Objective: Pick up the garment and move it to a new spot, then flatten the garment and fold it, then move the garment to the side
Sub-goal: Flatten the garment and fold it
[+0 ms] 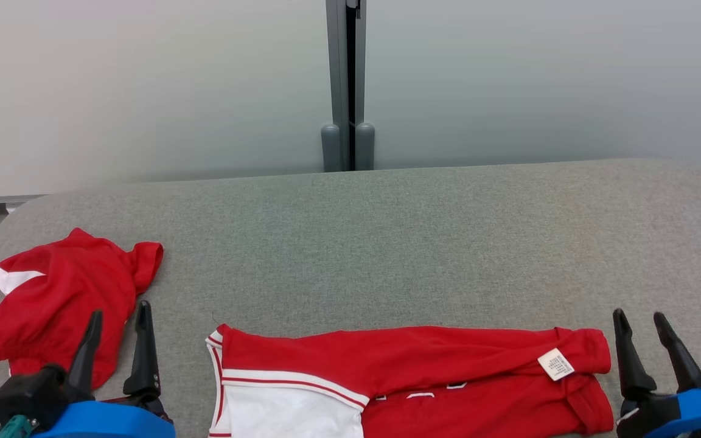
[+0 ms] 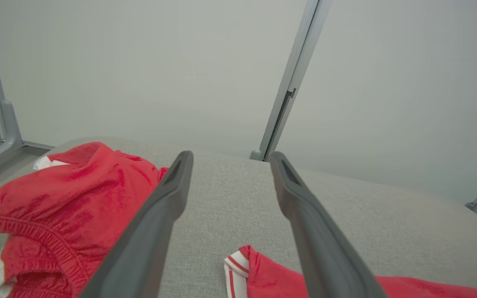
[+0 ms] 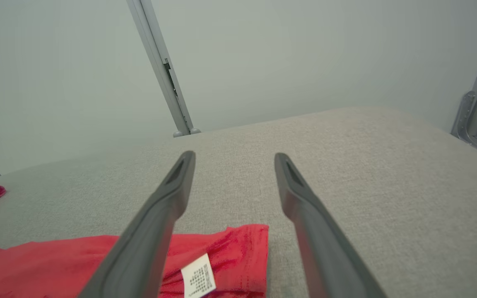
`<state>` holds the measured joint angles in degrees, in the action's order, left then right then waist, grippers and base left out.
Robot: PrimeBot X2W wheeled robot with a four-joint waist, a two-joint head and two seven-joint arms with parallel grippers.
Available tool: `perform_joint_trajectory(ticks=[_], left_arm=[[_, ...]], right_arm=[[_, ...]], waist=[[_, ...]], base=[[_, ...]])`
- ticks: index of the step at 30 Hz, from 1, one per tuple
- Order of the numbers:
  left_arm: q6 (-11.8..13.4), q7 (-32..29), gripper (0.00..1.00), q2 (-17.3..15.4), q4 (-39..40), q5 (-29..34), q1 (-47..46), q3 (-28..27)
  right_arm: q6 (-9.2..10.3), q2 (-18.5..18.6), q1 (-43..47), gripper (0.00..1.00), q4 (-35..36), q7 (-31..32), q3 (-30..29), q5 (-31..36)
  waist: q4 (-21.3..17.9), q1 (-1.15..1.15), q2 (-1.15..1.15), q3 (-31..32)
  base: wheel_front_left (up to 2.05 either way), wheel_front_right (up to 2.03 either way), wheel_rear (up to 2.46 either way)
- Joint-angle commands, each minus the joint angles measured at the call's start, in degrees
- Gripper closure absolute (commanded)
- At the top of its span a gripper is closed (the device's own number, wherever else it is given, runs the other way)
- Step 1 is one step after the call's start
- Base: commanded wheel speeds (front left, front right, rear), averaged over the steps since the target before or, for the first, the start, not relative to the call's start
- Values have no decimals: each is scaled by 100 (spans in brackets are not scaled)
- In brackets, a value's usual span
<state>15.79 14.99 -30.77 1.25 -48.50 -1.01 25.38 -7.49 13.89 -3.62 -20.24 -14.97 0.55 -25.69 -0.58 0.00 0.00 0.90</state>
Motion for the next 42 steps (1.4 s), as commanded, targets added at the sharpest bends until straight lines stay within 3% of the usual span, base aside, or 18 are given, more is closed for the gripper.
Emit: perform_joint_trajectory(ticks=[1, 5, 11, 18, 25, 26, 27, 29, 31, 36, 42], left_arm=[[-97, 24, 0, 207, -19, 266, 165, -263], [-541, 24, 0, 836, -193, 743, 530, -736], [-1139, 25, 0, 1295, -598, 1260, 374, -992], [-1477, 26, 0, 1566, -964, 1547, 265, -1198], [-1655, 26, 0, 1706, -1225, 1681, 199, -1348], [-1685, 26, 0, 1719, -1250, 1694, 189, -1366], [-1692, 26, 0, 1733, -1282, 1718, 175, -1377], [-1734, 26, 0, 1757, -1339, 1746, 158, -1388], [-1779, 26, 0, 1799, -1421, 1794, 149, -1417], [-1833, 26, 0, 1881, -1529, 1851, 200, -1463], [-1872, 26, 0, 1939, -1606, 1911, 238, -1494]], right_arm=[[-1, -73, 181, 0, -94, -26, -82, 67], [-1, -154, 193, 0, -503, 120, -121, 169], [-1, -104, -329, 0, -1200, 602, 8, 207], [-1, -167, -727, 0, -1993, 1593, -58, 83], [-1, -305, -987, 0, -2544, 2522, -24, -91], [-1, -335, -1029, 4, -2622, 2677, -7, -117], [-1, -375, -1072, 25, -2703, 2869, 34, -147], [-10, -462, -1125, 56, -2769, 3222, 179, -253], [-15, -434, -1194, 100, -2661, 3539, 341, -401], [-1, 10, -1329, 100, -2118, 3336, 181, -516], [0, 670, -1410, 100, -1655, 3362, -379, -35]], waist=[[15, 0, 0, -11], [66, 0, 0, -64], [111, 0, 0, -115], [176, 0, 0, -143], [190, 0, 0, -223], [190, 0, 0, -233], [194, 0, 0, -241], [206, 0, 0, -248], [226, 0, 0, -240], [218, 0, 0, -203], [145, 0, 0, -153]], base=[[0, 0, 0], [0, 0, 0], [0, 0, 0], [0, 0, 0], [0, 0, 0], [0, 0, 0], [0, 0, 0], [0, 0, 0], [0, 0, 0], [0, 0, 0], [0, 0, 0]])
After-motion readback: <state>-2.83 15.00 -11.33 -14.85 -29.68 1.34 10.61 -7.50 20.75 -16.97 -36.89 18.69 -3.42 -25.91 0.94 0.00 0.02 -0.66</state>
